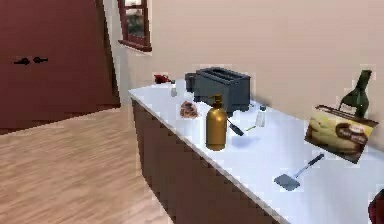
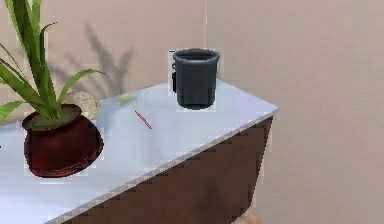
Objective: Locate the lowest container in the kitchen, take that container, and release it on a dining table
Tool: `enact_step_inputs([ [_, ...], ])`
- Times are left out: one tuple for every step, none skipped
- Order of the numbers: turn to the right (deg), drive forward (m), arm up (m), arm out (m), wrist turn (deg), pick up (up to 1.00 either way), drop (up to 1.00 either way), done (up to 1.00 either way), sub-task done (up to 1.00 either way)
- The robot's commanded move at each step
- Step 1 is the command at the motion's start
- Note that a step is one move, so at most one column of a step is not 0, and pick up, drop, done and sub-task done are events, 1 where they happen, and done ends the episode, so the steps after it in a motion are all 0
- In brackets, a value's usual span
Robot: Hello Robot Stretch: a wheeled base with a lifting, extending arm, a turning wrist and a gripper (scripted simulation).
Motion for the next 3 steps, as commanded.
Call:
enact_step_inputs([
  [-42.0,0.0,0.0,0.0,0.0,0.0,0.0,0.0,0.0],
  [0.0,0.4,0.0,0.0,0.0,0.0,0.0,0.0,0.0],
  [-45.0,0.0,0.0,0.0,0.0,0.0,0.0,0.0,0.0],
])
